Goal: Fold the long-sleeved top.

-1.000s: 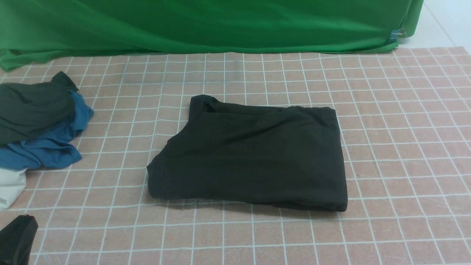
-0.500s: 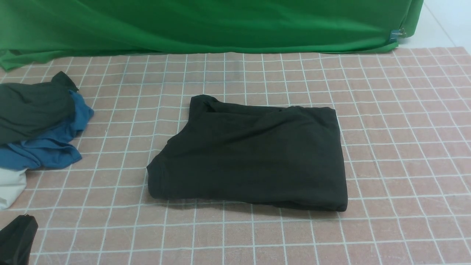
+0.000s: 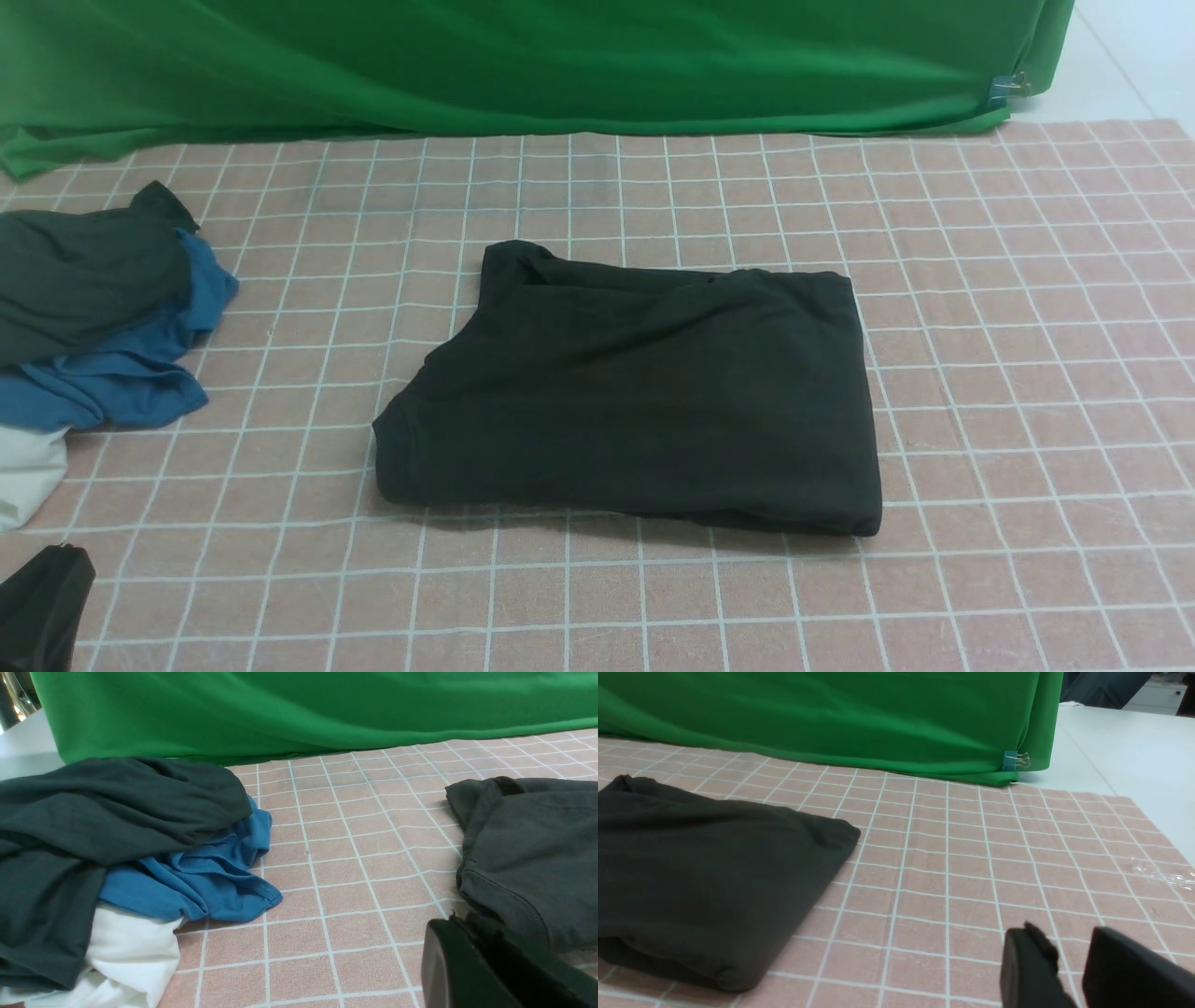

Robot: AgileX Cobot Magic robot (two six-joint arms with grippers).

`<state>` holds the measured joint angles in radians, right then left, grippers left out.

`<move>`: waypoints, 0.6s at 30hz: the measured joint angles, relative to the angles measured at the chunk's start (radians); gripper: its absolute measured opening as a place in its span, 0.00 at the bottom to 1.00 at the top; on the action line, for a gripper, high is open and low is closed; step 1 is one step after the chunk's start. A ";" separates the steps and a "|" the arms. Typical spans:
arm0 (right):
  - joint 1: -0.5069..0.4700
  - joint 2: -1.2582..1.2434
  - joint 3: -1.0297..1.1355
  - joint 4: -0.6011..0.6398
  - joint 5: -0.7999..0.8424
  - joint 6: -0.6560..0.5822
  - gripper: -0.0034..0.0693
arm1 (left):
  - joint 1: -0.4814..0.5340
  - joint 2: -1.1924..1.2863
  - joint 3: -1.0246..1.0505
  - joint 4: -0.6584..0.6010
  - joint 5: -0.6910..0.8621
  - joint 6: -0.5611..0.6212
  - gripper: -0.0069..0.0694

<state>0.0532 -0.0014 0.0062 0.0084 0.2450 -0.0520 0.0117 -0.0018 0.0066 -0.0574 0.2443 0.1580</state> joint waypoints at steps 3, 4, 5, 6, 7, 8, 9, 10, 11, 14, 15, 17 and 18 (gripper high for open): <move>0.000 0.000 0.000 0.000 0.000 0.000 0.36 | 0.000 0.000 0.000 0.001 0.000 0.000 0.11; 0.000 0.000 0.000 0.000 0.000 0.000 0.36 | 0.000 0.000 0.000 0.001 0.000 0.000 0.11; 0.000 0.000 0.000 0.000 0.000 0.000 0.36 | 0.000 0.000 0.000 0.001 0.000 0.000 0.11; 0.000 0.000 0.000 0.000 0.000 0.000 0.36 | 0.000 0.000 0.000 0.001 0.000 0.000 0.11; 0.000 0.000 0.000 0.000 0.000 0.000 0.37 | 0.000 0.000 0.000 0.001 0.000 0.000 0.11; 0.000 0.000 0.000 0.000 0.000 0.000 0.37 | 0.000 0.000 0.000 0.001 0.000 0.000 0.11; 0.000 0.000 0.000 0.000 0.000 0.000 0.37 | 0.000 0.000 0.000 0.001 0.000 0.000 0.11; 0.000 0.000 0.000 0.000 0.000 0.000 0.37 | 0.000 0.000 0.000 0.001 0.000 0.000 0.11; 0.000 0.000 0.000 0.000 0.000 0.000 0.37 | 0.000 0.000 0.000 0.001 0.000 0.000 0.11; 0.000 0.000 0.000 0.000 0.000 0.000 0.37 | 0.000 0.000 0.000 0.001 0.000 0.000 0.11; 0.000 0.000 0.000 0.000 0.000 0.000 0.37 | 0.000 0.000 0.000 0.001 0.000 0.000 0.11; 0.000 0.000 0.000 0.000 0.000 0.000 0.37 | 0.000 0.000 0.000 0.001 0.000 0.000 0.11; 0.000 0.000 0.000 0.000 0.000 0.000 0.37 | 0.000 0.000 0.000 0.001 0.000 0.000 0.11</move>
<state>0.0532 -0.0014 0.0062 0.0084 0.2450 -0.0520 0.0117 -0.0018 0.0066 -0.0564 0.2443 0.1580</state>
